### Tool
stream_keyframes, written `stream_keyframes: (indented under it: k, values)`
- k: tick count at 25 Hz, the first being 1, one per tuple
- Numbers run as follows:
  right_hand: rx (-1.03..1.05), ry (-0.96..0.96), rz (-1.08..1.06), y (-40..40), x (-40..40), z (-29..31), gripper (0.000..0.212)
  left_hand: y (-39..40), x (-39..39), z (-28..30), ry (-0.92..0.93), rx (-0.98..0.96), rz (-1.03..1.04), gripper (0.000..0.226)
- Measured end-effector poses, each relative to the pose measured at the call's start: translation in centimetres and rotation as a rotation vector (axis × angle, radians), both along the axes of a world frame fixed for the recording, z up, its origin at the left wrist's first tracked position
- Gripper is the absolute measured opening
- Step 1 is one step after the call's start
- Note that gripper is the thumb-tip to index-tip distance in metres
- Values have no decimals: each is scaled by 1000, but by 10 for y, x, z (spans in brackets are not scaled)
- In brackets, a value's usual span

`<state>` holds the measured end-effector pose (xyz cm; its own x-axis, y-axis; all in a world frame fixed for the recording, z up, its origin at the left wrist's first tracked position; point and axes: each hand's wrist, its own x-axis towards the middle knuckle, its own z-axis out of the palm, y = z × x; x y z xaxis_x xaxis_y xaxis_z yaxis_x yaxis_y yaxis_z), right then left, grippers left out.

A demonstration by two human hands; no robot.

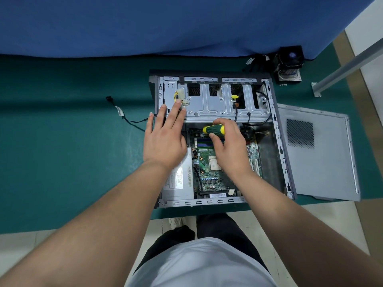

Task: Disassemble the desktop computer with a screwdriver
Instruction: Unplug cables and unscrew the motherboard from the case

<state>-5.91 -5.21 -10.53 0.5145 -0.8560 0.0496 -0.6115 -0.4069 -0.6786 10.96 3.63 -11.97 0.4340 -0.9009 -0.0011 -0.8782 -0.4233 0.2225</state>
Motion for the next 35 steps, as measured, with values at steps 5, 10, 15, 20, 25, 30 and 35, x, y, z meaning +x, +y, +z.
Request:
stream_keyframes:
  k: [5, 10, 15, 20, 25, 30, 35]
  values:
    - [5, 16, 1, 0, 1, 0, 29, 0, -1, 0, -1, -4, 3, 70]
    - [-10, 81, 36, 2, 2, 2, 28, 0, 0, 1, 1, -12, 4, 70]
    - [-108, 256, 179, -3, 13, 17, 30, 0, -1, -1, -5, -16, 3, 70]
    - [-363, 609, 154, -2, 28, 28, 39, 1, 0, -2, -1, -27, 2, 72]
    - [-413, 682, 223, -10, 28, 34, 33, 0, 0, -3, 4, -27, 4, 71]
    - [-390, 716, 361, -18, 24, 42, 30, 0, 0, -3, 12, -21, 7, 71]
    - [-244, 593, 484, -25, 22, 48, 35, 0, 0, -2, 21, -19, 8, 72]
